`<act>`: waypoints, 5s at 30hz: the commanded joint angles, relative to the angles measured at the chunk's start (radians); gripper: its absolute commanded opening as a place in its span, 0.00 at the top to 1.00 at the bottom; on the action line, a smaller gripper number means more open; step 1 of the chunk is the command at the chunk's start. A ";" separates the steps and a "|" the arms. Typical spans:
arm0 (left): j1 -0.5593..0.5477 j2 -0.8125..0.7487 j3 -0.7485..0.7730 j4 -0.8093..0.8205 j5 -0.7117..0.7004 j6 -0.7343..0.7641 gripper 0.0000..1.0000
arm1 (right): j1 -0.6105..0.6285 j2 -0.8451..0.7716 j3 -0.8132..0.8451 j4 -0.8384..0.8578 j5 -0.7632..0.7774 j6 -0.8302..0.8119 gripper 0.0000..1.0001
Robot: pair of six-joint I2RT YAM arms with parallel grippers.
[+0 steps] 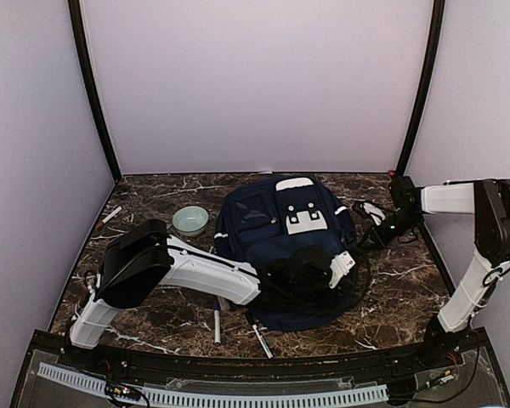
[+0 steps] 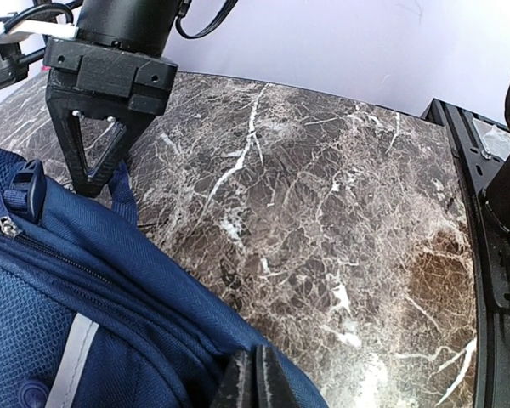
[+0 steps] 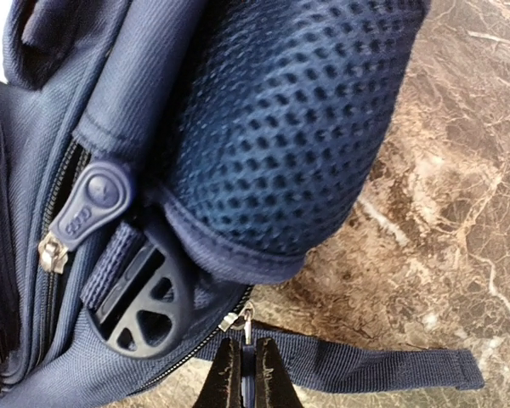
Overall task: Pack the student bag
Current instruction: Zip the largest pocket of the bag in the student bag, then move the student bag to the center of the board, then grab the upper front pocket of the student bag, then grab the pen at the center of the board.
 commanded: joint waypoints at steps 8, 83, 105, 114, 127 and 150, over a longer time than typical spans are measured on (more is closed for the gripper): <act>-0.008 -0.117 -0.040 -0.054 -0.011 0.030 0.62 | -0.023 -0.204 0.003 0.021 0.105 -0.019 0.72; 0.395 -0.373 -0.369 -0.521 -0.255 -0.462 0.37 | 0.861 -0.184 -0.118 0.238 0.690 -0.201 0.43; 0.412 -0.658 -0.406 -0.721 -0.185 -0.382 0.36 | 0.715 -0.248 -0.018 0.346 0.717 -0.174 0.69; 0.344 -0.820 -0.685 -0.473 -0.013 -0.408 0.44 | 0.690 -0.219 0.042 0.311 0.610 -0.132 0.86; 0.277 -0.710 -0.670 -0.734 -0.087 -0.797 0.46 | 0.678 -0.301 0.110 0.326 0.623 -0.041 1.00; 0.280 -0.474 -0.515 -0.831 -0.114 -0.832 0.68 | 0.678 -0.320 0.117 0.315 0.564 -0.028 1.00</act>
